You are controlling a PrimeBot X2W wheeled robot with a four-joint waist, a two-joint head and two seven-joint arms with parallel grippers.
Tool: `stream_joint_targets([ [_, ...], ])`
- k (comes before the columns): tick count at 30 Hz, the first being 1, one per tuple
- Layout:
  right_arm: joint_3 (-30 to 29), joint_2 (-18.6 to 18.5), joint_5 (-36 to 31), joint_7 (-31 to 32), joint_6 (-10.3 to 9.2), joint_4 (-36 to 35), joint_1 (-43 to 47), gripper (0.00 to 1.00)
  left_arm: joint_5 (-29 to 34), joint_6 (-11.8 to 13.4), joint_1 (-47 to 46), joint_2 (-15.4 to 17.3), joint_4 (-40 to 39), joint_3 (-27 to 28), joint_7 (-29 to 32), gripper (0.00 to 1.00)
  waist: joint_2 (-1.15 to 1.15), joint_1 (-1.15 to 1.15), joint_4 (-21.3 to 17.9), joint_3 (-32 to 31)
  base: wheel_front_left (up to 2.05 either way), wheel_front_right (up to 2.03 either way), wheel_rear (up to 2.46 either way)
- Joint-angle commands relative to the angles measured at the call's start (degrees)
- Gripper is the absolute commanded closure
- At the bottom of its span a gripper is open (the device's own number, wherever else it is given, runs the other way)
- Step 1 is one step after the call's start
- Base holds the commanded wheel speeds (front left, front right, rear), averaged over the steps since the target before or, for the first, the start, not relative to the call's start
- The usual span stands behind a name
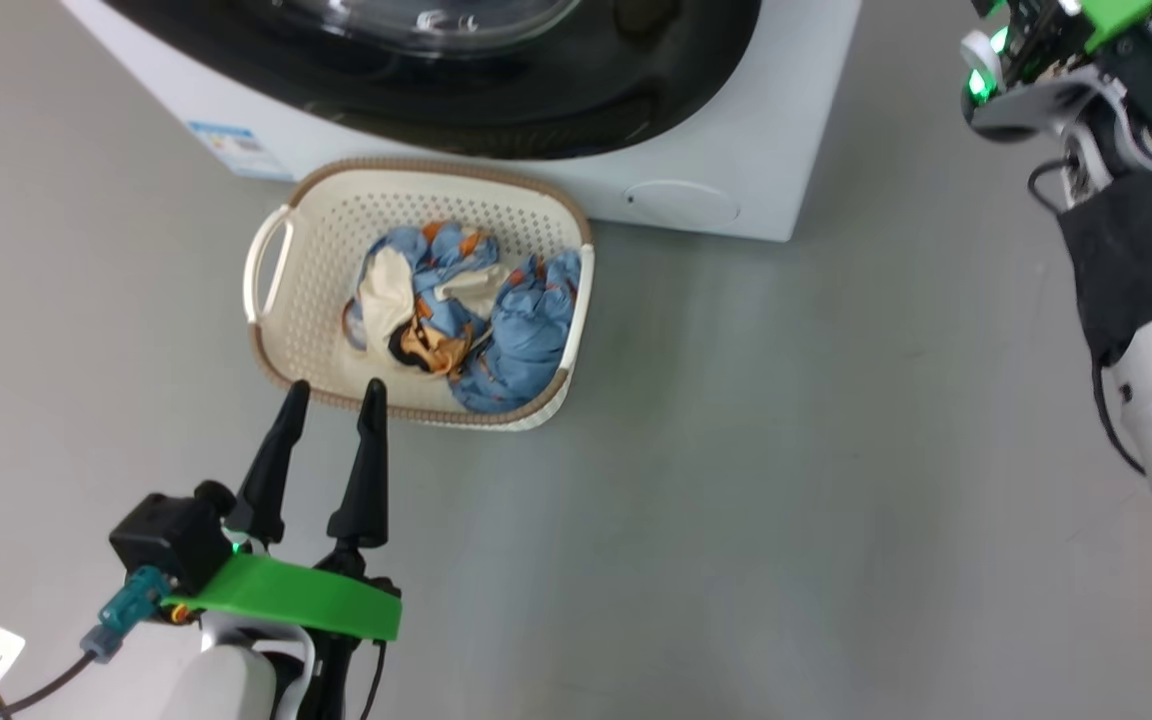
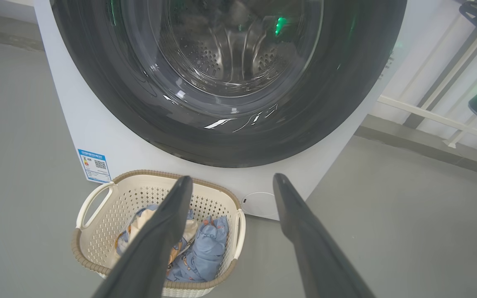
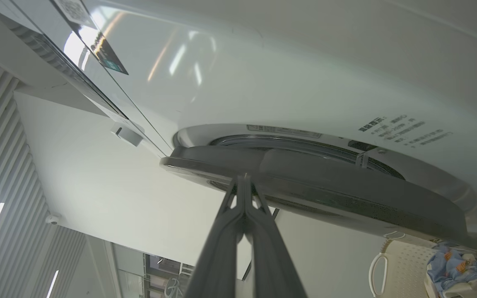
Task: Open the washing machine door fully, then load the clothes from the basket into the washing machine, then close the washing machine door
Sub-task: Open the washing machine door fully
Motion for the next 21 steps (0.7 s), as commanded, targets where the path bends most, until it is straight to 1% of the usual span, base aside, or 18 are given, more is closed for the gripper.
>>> stream_joint_targets([
  [1, 0.7, 0.9, 0.8, 1.4, 0.10, -0.7, -2.2, 1.00, -0.6, -0.1, -1.5, 0.9, -1.6, 1.5, -0.4, 0.00, 0.00, 0.00, 1.5, 1.9, 0.00, 0.00, 0.00],
  [13, 1.8, 0.9, -1.5, 5.3, 0.10, 5.0, -9.8, 1.00, -1.7, -0.1, -3.4, 0.5, -2.8, -0.6, -0.4, 0.00, 0.00, 0.00, 4.3, 5.9, 0.00, 0.00, 0.00],
  [21, 2.8, 0.7, -4.0, 4.9, 0.10, 7.4, -14.9, 1.00, -2.7, -0.1, -5.2, 0.3, -3.5, -1.9, -0.4, 0.00, 0.00, 0.00, 6.0, 9.2, 0.00, 0.00, 0.00],
])
